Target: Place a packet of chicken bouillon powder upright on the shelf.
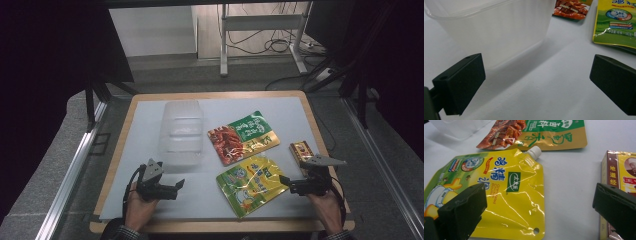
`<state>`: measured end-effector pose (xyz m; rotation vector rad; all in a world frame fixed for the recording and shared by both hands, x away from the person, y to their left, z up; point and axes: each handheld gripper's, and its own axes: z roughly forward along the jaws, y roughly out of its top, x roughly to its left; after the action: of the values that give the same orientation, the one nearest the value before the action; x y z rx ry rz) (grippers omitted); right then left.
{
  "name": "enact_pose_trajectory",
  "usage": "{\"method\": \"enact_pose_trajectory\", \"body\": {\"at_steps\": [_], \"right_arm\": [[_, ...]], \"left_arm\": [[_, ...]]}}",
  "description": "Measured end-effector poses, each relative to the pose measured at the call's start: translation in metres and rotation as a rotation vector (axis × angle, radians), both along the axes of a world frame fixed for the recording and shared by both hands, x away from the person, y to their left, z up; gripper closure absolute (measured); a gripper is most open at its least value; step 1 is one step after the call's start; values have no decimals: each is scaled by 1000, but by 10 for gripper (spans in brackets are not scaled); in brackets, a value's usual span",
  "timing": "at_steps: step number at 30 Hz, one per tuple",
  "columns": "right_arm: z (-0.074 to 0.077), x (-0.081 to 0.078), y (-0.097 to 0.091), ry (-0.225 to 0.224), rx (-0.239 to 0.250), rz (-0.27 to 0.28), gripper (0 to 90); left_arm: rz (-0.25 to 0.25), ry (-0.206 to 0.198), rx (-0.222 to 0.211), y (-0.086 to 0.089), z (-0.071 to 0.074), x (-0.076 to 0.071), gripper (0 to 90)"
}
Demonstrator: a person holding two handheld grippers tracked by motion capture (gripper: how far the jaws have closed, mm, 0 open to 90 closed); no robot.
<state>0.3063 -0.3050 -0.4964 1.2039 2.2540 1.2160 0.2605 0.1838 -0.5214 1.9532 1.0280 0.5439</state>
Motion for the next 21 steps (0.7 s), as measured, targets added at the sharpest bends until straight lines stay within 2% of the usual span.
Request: {"method": "enact_pose_trajectory", "body": {"at_steps": [6, 13, 21], "right_arm": [[-2, 0, 4, -3, -36, 4, 0], [-3, 0, 7, -11, -69, 6, 0], [-2, -1, 8, -17, -76, 9, 0]], "left_arm": [[-9, -39, 2, -1, 0, -1, 0], [-24, -42, -1, -3, -1, -1, 0], [-27, -36, -6, -3, 0, -1, 0]]}}
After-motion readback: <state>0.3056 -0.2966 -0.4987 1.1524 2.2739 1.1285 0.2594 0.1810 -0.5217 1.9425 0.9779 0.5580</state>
